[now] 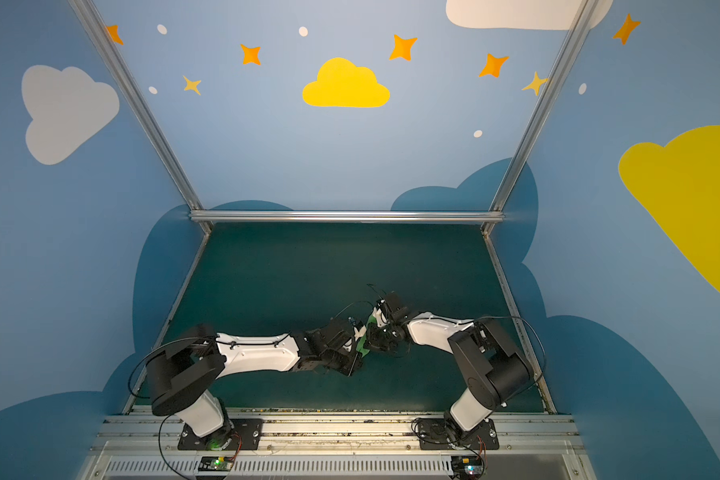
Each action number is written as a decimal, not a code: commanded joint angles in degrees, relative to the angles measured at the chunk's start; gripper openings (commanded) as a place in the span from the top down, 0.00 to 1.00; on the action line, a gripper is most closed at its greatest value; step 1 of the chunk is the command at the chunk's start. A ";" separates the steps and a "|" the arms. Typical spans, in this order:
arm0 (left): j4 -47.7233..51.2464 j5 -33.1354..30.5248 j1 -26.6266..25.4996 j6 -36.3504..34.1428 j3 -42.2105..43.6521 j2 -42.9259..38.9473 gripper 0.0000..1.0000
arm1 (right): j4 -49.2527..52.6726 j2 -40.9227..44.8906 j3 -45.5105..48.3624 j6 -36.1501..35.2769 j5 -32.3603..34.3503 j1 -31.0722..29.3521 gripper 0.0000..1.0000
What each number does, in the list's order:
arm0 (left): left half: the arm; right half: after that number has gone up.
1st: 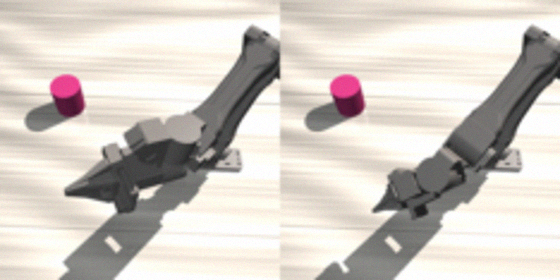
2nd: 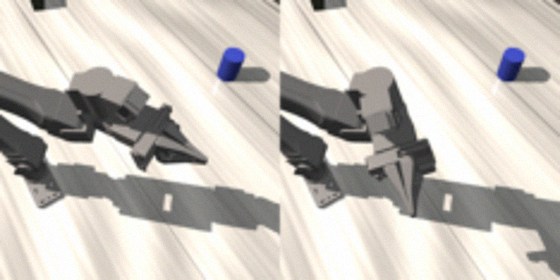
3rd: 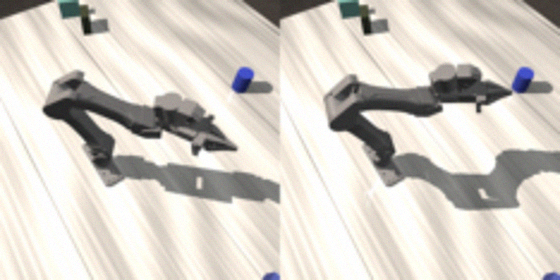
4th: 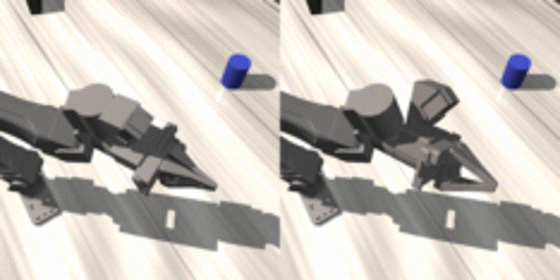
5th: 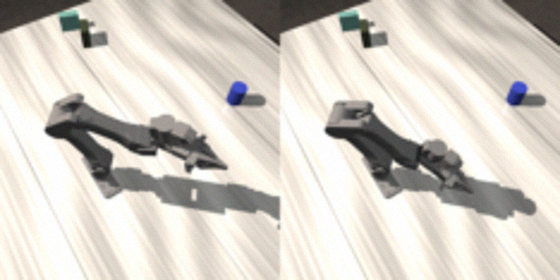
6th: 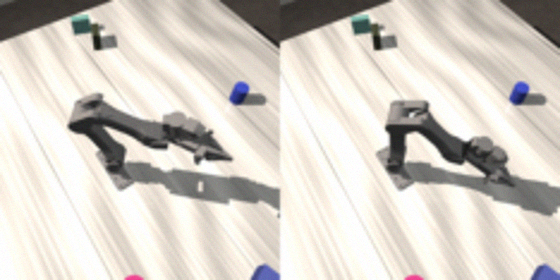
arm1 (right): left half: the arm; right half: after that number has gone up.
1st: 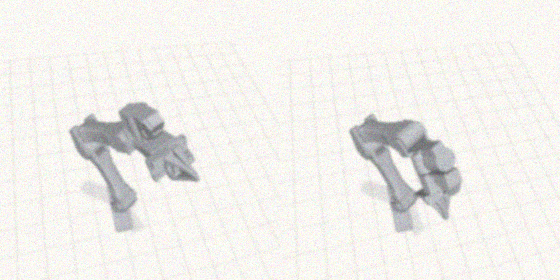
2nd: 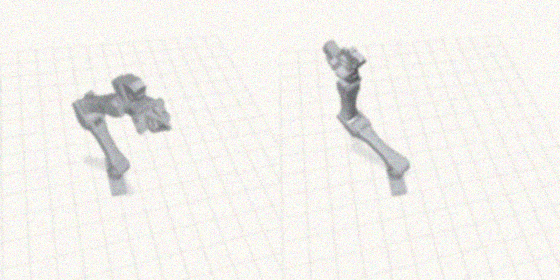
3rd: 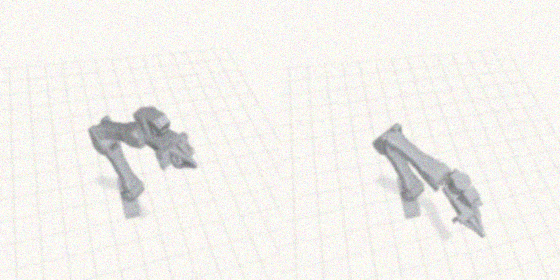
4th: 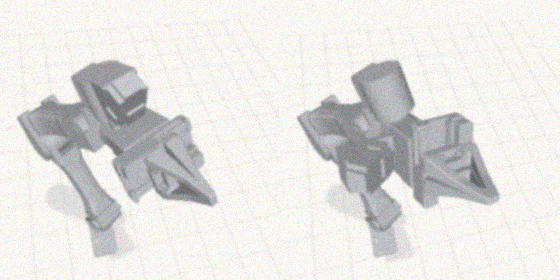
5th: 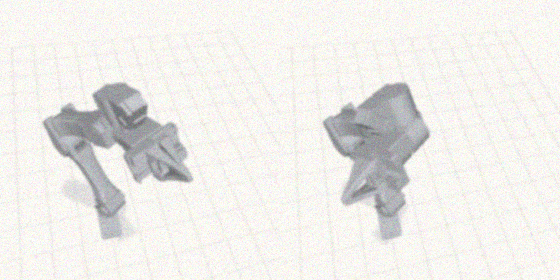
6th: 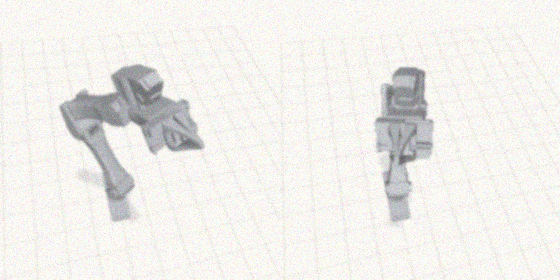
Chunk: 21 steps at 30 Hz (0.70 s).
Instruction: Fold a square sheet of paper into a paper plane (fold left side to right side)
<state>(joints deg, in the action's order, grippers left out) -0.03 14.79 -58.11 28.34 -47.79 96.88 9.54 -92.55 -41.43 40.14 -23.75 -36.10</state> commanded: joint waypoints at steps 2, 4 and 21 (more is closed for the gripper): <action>-1.09 -1.72 0.53 -0.30 -1.49 0.59 0.96 | 1.70 -3.20 1.70 0.20 2.30 -0.47 1.00; -1.74 -2.23 1.01 -0.26 -1.26 0.71 0.97 | 1.71 -3.17 1.62 0.20 2.30 -0.47 1.00; -2.25 0.14 3.00 -1.94 -2.70 3.07 0.96 | 1.67 -3.27 1.52 0.38 2.39 -0.55 1.00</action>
<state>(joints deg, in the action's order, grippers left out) -2.00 14.33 -55.24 27.59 -49.43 99.39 9.39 -92.66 -41.43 40.25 -23.86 -36.10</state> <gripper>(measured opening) 0.047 0.047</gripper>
